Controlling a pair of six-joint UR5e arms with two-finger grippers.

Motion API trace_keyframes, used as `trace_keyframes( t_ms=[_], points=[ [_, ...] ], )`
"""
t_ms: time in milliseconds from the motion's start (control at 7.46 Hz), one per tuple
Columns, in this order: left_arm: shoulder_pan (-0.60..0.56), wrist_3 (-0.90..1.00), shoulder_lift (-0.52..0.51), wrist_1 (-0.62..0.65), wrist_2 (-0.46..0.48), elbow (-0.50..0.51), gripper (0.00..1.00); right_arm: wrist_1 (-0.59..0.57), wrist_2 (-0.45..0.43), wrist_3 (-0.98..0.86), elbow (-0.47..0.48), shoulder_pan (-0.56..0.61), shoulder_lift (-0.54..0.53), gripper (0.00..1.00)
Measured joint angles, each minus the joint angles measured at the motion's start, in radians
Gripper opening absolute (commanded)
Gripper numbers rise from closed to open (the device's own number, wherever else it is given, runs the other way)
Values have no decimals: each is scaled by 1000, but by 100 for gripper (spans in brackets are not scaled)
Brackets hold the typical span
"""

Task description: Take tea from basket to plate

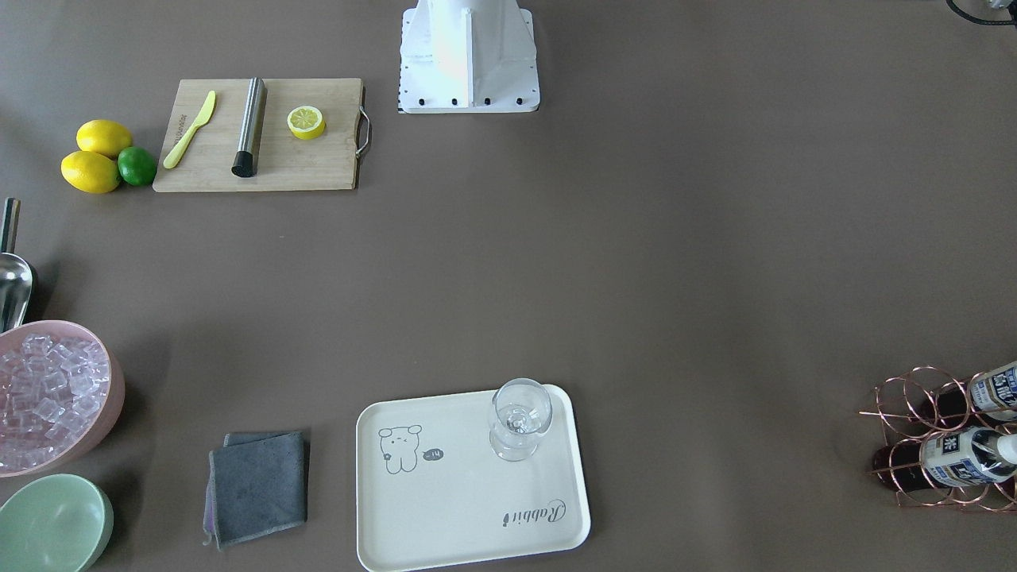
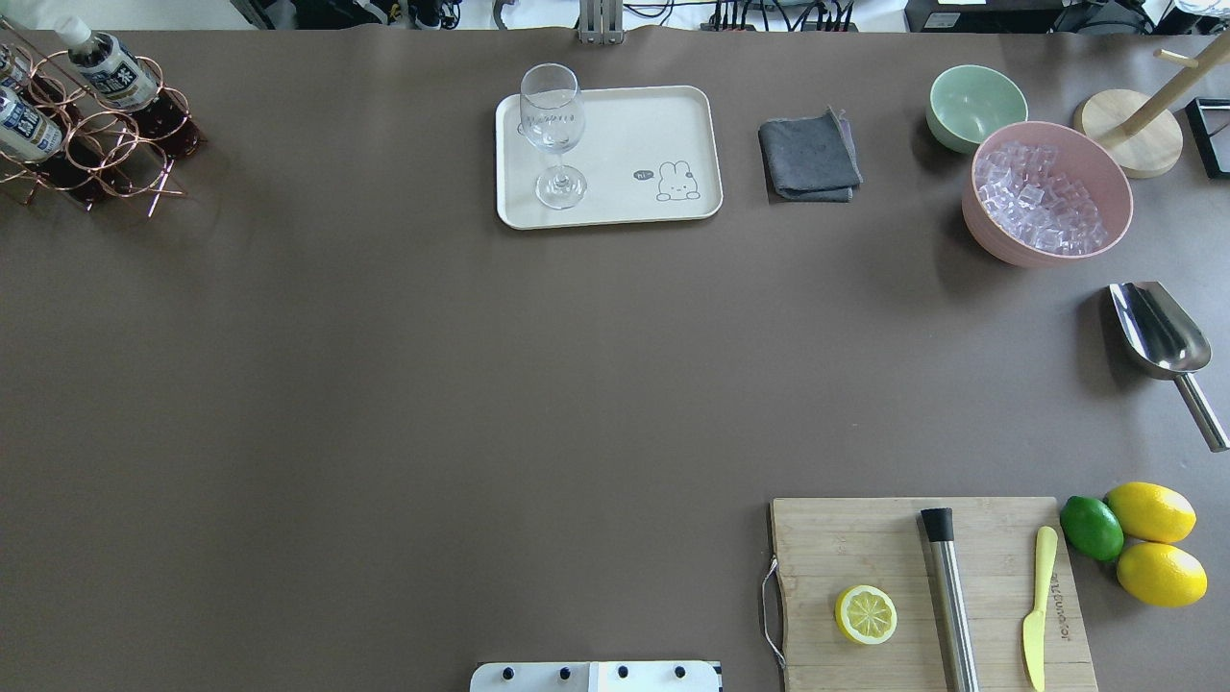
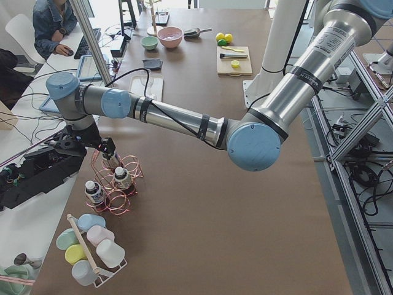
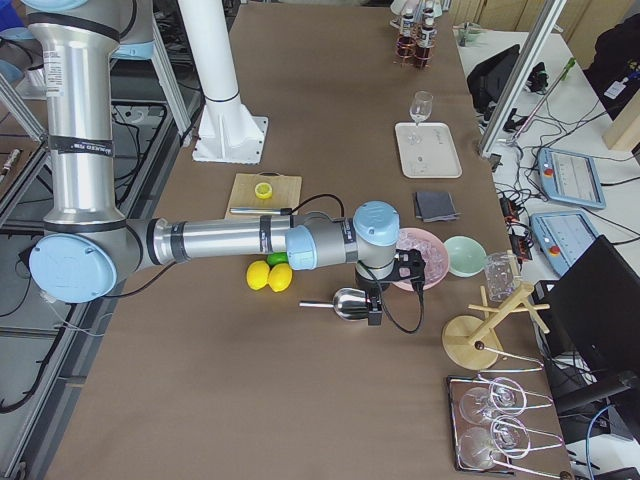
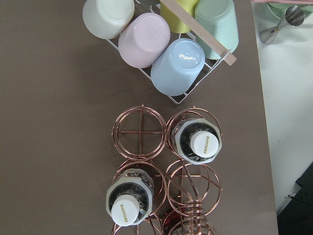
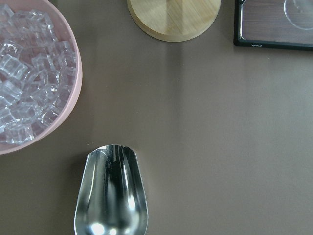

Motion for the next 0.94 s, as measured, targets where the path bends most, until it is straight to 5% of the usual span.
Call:
trace_keyframes(
  t_ms=[268, 536, 938],
  points=[
    [16, -30, 4, -25, 0, 12, 93, 0, 0, -1, 3, 0, 0, 98],
    [23, -41, 7, -43, 0, 19, 77, 0, 0, -1, 4, -1, 0, 98],
    [30, -62, 7, -74, 1, 34, 66, 0, -2, -1, 2, -4, 1, 97]
  ],
)
